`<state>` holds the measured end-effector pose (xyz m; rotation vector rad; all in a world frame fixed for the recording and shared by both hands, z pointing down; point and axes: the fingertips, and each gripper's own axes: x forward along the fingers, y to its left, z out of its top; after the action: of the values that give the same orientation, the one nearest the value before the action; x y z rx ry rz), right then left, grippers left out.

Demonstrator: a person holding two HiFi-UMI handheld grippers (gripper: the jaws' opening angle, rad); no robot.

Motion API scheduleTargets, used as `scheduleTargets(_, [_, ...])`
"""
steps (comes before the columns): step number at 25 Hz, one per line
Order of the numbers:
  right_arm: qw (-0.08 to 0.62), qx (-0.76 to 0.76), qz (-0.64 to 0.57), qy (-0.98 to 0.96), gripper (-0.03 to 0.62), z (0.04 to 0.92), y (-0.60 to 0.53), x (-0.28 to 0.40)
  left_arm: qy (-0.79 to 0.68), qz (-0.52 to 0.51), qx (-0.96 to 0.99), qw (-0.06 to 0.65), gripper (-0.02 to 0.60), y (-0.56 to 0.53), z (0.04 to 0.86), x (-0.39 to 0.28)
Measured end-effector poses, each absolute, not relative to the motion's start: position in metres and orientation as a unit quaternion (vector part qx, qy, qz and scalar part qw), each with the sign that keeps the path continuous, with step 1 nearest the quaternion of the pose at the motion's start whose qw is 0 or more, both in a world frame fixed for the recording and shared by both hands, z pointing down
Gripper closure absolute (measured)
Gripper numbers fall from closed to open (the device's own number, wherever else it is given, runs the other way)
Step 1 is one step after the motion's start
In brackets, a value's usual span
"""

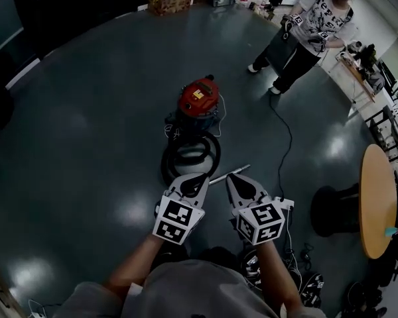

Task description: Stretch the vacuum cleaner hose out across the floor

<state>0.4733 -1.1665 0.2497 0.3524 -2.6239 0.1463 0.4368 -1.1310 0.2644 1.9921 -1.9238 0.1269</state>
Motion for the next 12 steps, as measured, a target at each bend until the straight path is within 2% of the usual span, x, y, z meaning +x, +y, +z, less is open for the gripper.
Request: scheduleTargets(12, [0.25, 0.116, 0.083, -0.958, 0.589, 0.284, -1.247, 0.483, -0.676, 0.094, 0.699, 0.215, 0.574, -1.202, 0.304, 0.45])
